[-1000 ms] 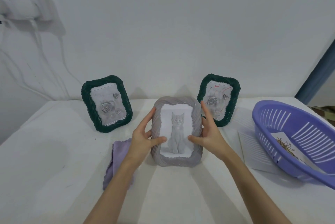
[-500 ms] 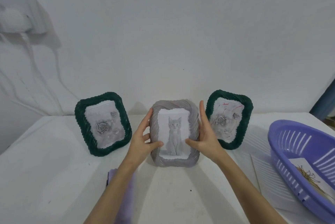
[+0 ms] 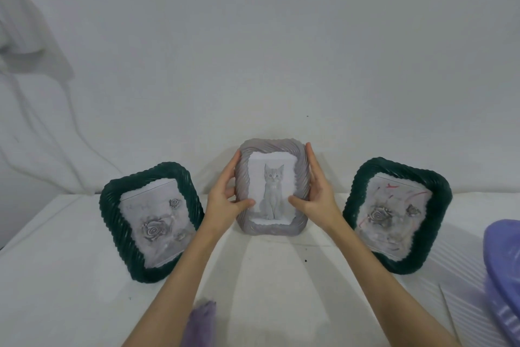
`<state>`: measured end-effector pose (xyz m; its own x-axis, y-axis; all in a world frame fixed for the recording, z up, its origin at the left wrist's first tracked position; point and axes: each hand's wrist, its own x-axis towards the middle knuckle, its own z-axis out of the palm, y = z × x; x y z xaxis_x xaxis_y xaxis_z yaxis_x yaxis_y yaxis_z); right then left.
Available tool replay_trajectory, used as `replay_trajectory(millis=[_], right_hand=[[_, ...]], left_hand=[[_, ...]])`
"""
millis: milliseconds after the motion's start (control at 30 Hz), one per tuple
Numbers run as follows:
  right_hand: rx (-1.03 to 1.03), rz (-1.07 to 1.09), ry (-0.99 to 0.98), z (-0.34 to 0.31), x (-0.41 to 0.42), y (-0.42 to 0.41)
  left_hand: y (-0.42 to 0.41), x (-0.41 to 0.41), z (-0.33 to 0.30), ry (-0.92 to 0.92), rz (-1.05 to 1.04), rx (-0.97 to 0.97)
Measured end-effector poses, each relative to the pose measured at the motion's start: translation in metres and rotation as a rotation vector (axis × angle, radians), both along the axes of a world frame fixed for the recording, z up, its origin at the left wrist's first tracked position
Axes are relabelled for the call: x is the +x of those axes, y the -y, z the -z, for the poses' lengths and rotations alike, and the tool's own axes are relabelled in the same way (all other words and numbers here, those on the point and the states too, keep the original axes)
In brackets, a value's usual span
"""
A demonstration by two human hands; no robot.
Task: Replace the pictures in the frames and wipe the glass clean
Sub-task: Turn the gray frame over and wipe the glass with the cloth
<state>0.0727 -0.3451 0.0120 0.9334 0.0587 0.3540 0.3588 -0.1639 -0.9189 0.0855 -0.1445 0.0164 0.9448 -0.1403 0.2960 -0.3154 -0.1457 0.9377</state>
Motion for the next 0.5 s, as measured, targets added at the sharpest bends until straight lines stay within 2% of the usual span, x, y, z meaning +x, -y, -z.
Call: replay_trajectory(millis=[233,500], right_hand=[[0.051,-0.039,-0.004,0.019,0.004,0.001],[-0.186,-0.029,-0.06,0.022,-0.027,0.011]], left_hand=[[0.003,0.0,0.014,0.011,0.019,0.012],[-0.005,-0.025,0.039,-0.102,0.072,0.058]])
